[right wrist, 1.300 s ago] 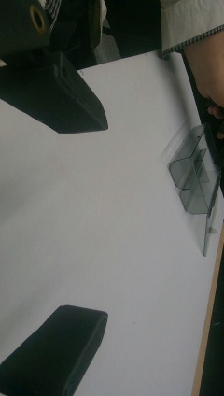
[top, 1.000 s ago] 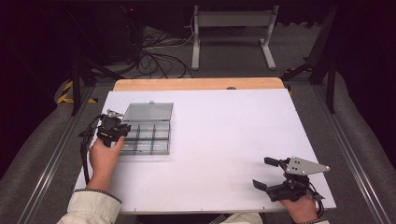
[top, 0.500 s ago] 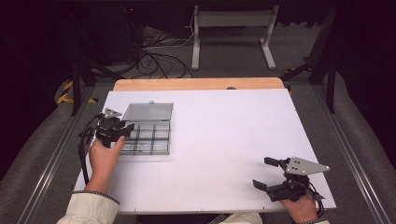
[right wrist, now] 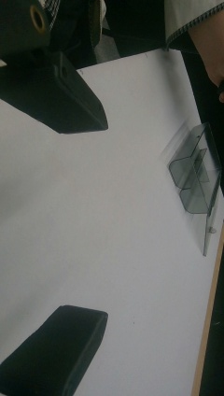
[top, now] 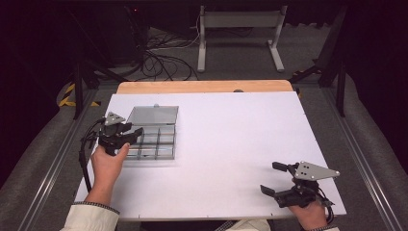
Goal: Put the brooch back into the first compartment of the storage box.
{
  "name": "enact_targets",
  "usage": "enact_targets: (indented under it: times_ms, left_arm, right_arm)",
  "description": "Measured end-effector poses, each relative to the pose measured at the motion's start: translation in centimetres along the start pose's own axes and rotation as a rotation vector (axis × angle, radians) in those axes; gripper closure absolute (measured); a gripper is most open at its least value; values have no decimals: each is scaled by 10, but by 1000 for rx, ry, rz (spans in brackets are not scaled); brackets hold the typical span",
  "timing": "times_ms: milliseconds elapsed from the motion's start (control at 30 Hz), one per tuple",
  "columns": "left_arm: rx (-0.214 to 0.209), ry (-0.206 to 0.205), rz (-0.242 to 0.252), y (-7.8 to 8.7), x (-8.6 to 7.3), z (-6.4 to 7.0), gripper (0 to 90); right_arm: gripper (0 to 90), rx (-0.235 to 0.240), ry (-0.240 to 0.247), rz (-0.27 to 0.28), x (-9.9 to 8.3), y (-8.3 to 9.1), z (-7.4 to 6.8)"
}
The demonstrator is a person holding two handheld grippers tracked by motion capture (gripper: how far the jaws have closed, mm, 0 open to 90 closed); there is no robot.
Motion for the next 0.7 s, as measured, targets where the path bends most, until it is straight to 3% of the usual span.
enact_targets:
  times_ms: [300,700]
  left_arm:
    - [-55,-36,61,21,2,21,465]
    - [-123,-78,128,39,-8,49,391]
  right_arm:
    - [85,0,-2,1,0,0,0]
    - [85,0,-3,2,0,0,0]
Point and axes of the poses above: each handheld gripper's, and its own axes: y roughly backward along the jaws, x roughly out of its top, z roughly to its right, the point moved 2 cm from there along -y, roughly forward along the jaws, and after that the axes turned 3 degrees about y, right-handed, at the moved point
